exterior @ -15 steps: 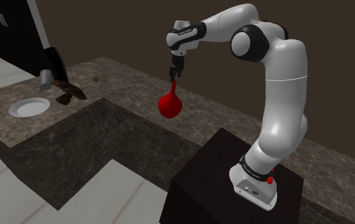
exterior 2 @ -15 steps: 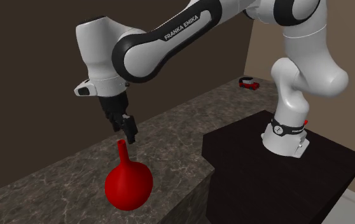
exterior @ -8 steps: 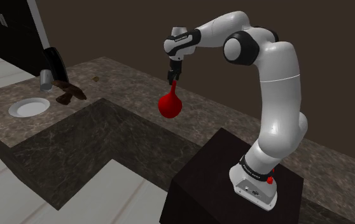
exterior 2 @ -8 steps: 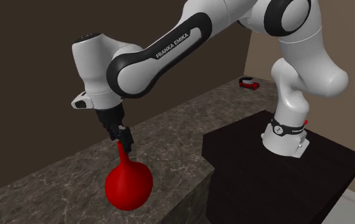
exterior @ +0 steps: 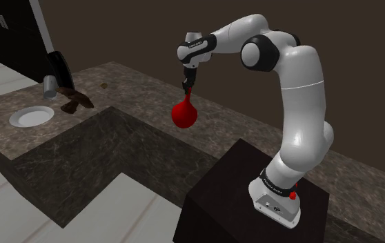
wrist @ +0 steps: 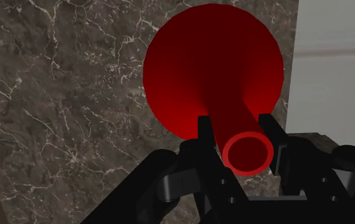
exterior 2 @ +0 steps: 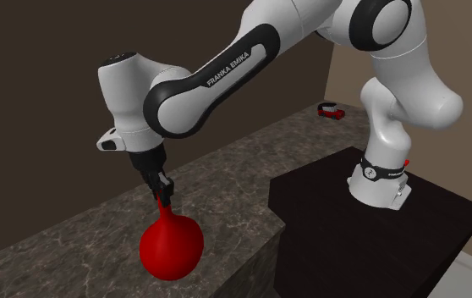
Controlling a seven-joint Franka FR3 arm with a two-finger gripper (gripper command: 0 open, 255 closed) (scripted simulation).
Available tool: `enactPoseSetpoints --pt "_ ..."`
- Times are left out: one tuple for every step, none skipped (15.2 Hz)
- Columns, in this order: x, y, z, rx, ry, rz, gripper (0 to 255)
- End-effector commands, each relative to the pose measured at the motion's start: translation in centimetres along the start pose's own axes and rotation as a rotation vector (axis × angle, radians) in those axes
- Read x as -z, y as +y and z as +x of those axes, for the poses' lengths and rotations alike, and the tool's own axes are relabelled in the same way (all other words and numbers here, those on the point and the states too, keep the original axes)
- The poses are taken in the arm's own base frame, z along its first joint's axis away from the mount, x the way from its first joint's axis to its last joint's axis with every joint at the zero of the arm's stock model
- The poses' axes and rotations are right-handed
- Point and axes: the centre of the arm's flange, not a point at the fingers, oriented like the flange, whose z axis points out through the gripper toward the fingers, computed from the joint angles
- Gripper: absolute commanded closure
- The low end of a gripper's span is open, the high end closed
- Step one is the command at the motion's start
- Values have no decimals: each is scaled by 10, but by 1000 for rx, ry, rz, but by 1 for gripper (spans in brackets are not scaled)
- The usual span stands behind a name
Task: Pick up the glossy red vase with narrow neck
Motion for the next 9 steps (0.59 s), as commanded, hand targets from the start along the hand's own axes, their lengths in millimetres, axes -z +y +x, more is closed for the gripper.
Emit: enactPoseSetpoints --pt "0 0 0 0 -1 0 255" --pt "0 0 0 0 -1 0 255" --pt "0 0 0 0 -1 0 255" --pt "0 0 0 0 -1 0 255" --pt "0 1 0 0 -1 0 255" --pt "5 1 -1 0 -1 0 255" --pt "10 1 -1 0 -1 0 255" --pt "16 1 -2 0 -1 0 255" --pt "21 1 -2 0 -1 0 255"
